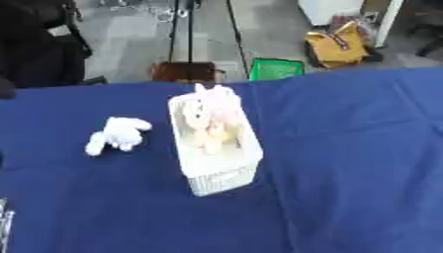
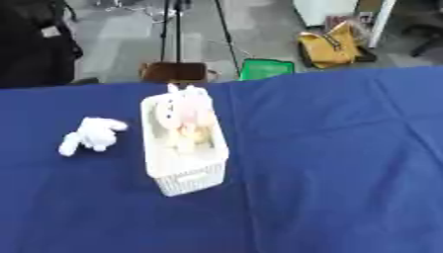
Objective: Pick up objects on the table and place them in the box.
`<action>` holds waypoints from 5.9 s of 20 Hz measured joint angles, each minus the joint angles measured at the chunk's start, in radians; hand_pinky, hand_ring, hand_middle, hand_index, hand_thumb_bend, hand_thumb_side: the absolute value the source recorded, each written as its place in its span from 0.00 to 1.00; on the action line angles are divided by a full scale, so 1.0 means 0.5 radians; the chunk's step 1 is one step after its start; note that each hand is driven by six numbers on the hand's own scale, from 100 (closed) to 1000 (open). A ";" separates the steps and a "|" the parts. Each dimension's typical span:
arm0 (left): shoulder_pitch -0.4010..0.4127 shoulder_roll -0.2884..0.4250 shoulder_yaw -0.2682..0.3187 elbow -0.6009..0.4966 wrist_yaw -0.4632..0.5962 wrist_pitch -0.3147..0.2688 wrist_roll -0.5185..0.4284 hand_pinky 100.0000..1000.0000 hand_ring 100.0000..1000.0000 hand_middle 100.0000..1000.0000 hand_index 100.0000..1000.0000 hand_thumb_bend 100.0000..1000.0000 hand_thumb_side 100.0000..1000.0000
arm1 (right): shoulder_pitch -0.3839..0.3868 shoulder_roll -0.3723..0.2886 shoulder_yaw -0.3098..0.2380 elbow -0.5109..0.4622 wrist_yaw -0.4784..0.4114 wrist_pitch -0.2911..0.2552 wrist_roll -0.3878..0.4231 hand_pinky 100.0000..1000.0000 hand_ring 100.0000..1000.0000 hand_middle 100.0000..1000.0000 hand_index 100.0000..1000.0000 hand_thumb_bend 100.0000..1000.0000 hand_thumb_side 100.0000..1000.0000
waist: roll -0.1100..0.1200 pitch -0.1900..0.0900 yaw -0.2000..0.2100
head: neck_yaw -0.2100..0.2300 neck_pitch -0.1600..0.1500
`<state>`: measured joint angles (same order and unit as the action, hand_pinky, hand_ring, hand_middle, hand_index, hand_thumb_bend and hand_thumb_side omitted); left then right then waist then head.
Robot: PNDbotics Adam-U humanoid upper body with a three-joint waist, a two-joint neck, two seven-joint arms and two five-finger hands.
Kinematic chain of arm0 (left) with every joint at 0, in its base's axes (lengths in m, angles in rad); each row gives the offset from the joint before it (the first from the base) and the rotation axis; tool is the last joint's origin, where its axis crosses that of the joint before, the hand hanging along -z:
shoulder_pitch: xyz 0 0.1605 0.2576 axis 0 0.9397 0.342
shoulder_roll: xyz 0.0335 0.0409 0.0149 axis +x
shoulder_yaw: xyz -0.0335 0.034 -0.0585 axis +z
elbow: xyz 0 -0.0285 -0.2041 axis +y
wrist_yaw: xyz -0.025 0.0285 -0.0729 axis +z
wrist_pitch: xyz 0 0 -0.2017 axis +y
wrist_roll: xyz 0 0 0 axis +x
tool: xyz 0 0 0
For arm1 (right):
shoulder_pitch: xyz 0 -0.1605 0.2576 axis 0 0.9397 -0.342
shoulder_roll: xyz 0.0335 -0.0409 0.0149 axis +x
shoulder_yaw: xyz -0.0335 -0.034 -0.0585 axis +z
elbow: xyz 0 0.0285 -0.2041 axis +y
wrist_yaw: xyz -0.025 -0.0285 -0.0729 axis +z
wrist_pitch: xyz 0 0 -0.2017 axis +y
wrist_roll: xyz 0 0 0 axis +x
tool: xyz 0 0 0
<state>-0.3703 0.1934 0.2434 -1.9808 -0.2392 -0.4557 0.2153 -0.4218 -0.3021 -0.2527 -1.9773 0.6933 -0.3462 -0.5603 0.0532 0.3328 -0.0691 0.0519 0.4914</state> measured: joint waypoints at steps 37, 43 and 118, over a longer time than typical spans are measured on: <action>-0.500 1.595 -0.596 0.601 -0.676 0.306 -1.418 0.84 0.87 0.97 1.00 0.36 0.86 | 0.043 -0.002 0.027 0.000 -0.028 0.007 0.065 0.62 0.46 0.38 0.64 0.00 0.76 | 0.050 -0.099 -0.002 | 0.108 0.143; -0.745 1.549 -0.708 0.990 -0.722 0.291 -1.727 0.85 0.90 0.99 1.00 0.59 0.74 | 0.043 -0.002 0.039 0.000 -0.041 0.004 0.084 0.62 0.46 0.38 0.64 0.00 0.76 | 0.051 -0.099 -0.029 | 0.123 0.143; -1.213 0.829 -0.735 2.455 -1.834 0.438 -1.450 0.78 0.91 0.95 1.00 0.32 0.51 | 0.017 0.014 0.075 0.000 -0.150 -0.036 0.178 0.63 0.45 0.37 0.63 0.00 0.75 | 0.075 -0.023 -0.201 | 0.194 0.032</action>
<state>-0.9769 0.6081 -0.1240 -0.7535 -1.1562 -0.2367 -0.5098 -0.4134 -0.2952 -0.2151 -1.9773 0.6185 -0.3644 -0.4713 0.0907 0.3212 -0.1698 0.1490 0.5073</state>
